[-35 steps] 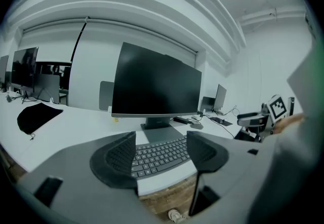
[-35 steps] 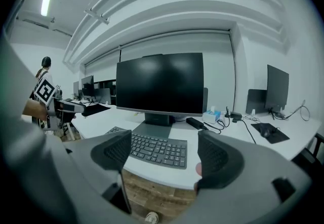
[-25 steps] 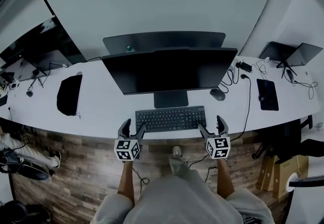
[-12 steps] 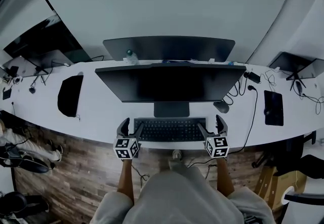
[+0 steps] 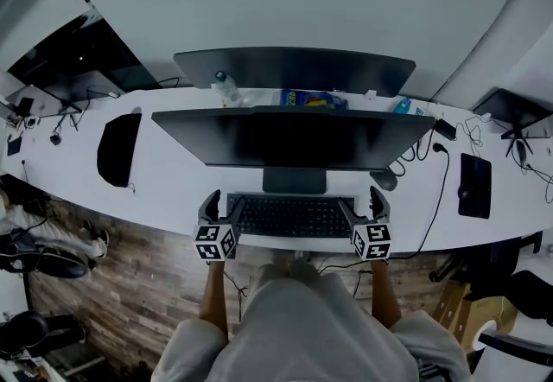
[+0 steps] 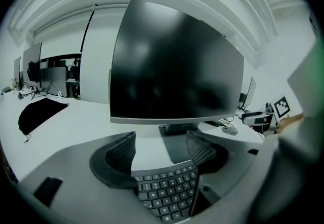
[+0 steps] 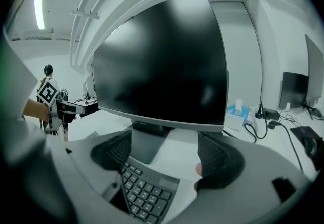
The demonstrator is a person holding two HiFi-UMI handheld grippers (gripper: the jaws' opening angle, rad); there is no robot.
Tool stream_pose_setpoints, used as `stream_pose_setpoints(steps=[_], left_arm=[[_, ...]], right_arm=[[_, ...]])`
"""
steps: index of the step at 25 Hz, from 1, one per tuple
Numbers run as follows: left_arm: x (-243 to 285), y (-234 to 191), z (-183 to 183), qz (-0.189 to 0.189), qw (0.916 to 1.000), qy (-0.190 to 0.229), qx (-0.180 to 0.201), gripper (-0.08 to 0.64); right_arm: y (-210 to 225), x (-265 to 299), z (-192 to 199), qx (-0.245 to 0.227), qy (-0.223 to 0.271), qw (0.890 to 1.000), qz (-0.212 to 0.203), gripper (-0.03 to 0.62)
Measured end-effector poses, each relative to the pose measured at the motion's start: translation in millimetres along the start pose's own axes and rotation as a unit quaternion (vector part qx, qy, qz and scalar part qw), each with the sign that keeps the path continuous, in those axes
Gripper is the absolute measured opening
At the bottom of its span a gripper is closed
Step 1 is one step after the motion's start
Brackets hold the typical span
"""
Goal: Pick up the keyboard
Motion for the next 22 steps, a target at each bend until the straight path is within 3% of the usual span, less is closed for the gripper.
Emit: stream_pose_setpoints(steps=[22], left_arm=[[42,-34,51,0.046,0.9952,-0.081,-0.032,0.311]], right_arm=[[-24,11,27,0.021,-0.048,0.998,0.022,0.403]])
Point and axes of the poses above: the fingertips, and each gripper's own axes: x forward along the fingers, y to its right, z out of its underside, the point moved 6 cm from there along -x, backward along the fingers, and after that the axes turned 8 degrees about -y, right-handed, at the moved point
